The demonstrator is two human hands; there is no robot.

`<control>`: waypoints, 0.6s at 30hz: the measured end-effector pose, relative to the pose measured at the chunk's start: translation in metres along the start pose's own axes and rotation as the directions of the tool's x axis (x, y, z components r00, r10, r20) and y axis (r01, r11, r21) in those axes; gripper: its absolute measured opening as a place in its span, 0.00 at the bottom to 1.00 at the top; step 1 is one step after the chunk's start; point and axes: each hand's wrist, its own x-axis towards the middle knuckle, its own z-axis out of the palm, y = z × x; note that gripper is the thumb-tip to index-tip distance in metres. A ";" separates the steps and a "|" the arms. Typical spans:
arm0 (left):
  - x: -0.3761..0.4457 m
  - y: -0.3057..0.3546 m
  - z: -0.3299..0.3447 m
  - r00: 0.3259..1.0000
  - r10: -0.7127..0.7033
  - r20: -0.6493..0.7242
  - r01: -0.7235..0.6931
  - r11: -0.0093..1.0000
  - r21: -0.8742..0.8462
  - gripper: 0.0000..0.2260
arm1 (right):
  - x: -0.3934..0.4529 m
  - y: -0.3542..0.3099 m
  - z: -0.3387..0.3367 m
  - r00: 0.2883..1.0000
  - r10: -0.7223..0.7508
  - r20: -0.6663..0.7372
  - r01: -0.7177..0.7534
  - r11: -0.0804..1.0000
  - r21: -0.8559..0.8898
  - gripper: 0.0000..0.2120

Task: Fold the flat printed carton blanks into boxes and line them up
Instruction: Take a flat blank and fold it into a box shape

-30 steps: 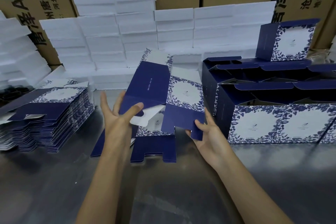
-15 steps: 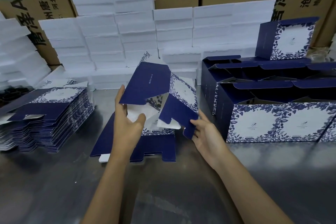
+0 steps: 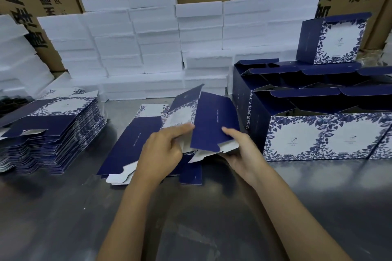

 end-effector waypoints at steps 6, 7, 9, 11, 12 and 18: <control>0.006 -0.017 -0.001 0.977 -0.212 0.021 0.212 0.965 -0.157 0.12 | 0.000 -0.004 -0.012 0.997 0.065 -0.046 -0.058 0.987 0.151 0.11; 0.008 -0.020 0.000 0.968 -0.231 -0.096 0.217 0.967 -0.138 0.12 | 0.001 -0.003 -0.013 0.997 0.057 -0.048 -0.048 0.983 0.178 0.12; 0.011 -0.027 -0.003 0.923 -0.309 -0.231 0.264 0.942 -0.205 0.17 | 0.001 -0.001 -0.014 0.999 0.042 -0.035 -0.034 0.979 0.202 0.12; 0.013 -0.033 -0.008 0.868 -0.458 -0.190 0.361 0.846 -0.392 0.24 | 0.000 -0.001 -0.015 0.999 0.035 -0.010 -0.032 0.977 0.211 0.12; 0.013 -0.035 -0.010 0.850 -0.511 -0.128 0.405 0.789 -0.463 0.26 | 0.000 -0.002 -0.015 0.999 0.036 0.009 -0.037 0.976 0.213 0.13; 0.014 -0.052 -0.020 0.858 -0.512 0.031 0.421 0.668 -0.614 0.29 | -0.008 -0.004 -0.019 0.981 0.120 0.154 -0.123 0.992 0.010 0.19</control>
